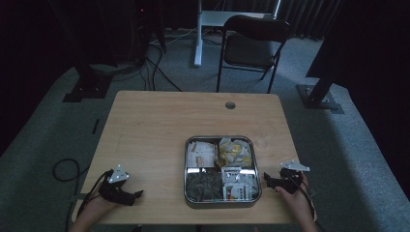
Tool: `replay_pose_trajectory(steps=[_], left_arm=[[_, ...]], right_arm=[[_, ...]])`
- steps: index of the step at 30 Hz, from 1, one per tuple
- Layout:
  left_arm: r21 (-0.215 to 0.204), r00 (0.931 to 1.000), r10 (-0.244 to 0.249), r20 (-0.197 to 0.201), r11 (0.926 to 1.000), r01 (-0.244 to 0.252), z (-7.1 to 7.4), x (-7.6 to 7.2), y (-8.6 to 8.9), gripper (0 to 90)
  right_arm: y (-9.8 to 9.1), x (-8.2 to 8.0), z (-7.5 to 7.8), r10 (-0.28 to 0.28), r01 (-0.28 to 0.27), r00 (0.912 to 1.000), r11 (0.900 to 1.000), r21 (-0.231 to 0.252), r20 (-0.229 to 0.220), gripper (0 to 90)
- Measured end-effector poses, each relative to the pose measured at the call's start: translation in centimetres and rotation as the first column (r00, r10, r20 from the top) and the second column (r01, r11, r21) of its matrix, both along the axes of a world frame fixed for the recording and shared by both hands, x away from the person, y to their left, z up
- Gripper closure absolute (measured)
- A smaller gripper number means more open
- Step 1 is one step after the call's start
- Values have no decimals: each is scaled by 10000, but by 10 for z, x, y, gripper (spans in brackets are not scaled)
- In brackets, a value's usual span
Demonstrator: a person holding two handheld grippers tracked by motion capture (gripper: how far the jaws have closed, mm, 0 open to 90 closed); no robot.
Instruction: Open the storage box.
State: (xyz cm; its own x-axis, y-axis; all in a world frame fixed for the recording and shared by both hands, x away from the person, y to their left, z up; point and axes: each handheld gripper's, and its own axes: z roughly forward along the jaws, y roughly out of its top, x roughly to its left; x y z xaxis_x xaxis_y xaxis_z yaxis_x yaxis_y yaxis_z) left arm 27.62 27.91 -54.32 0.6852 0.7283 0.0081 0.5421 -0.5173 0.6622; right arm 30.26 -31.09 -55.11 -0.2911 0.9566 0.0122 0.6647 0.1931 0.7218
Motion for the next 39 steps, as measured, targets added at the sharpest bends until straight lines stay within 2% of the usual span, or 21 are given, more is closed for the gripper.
replay_pose_trajectory(steps=[13, 20, 26, 27, 29, 30, 32, 35, 36, 37, 39], left_arm=[[-355, 9980, -635, 21, 9973, 635, 7, 9, -22, 23], [-622, 9925, -1210, 180, 9906, 1219, 16, 12, -35, 23], [-616, 9882, -1502, 290, 9865, 1517, 25, 13, -44, 23], [-632, 9843, -1728, 363, 9826, 1748, 32, 14, -48, 23], [-660, 9832, -1767, 454, 9815, 1795, 36, 14, -51, 23], [-836, 9785, -1963, 631, 9760, 2011, 44, 14, -56, 23], [-937, 9762, -2046, 715, 9730, 2107, 48, 14, -59, 23], [-1070, 9654, -2430, 942, 9617, 2525, 59, 13, -71, 23], [-1234, 9593, -2634, 1022, 9535, 2750, 64, 15, -78, 23], [-1315, 9569, -2726, 1006, 9496, 2844, 66, 16, -81, 23], [-1289, 9556, -2754, 1048, 9490, 2876, 67, 16, -84, 23]], right_arm=[[0, 0, 0, 3, -3, 10000, 10000, -5, 0, 108], [0, 0, 0, -6, 6, 10000, 10000, 3, -7, 109], [0, 0, 0, 1, -1, 10000, 10000, -3, -6, 108], [0, 0, 0, 4, -4, 10000, 10000, -4, -10, 108], [0, 0, 0, 4, -4, 10000, 10000, -3, -10, 108], [0, 0, 0, 7, -7, 10000, 10000, -3, -8, 108], [0, 0, 0, 9, -9, 10000, 10000, -3, -7, 107], [0, 1, 0, 0, 0, 10000, 10000, 4, -17, 102], [0, 1, 0, -10, 10, 10000, 10000, 6, -16, 102], [0, 2, 0, -15, 15, 10000, 10000, 6, -15, 101], [0, 2, 0, -21, 21, 10000, 10000, 7, -13, 101]])
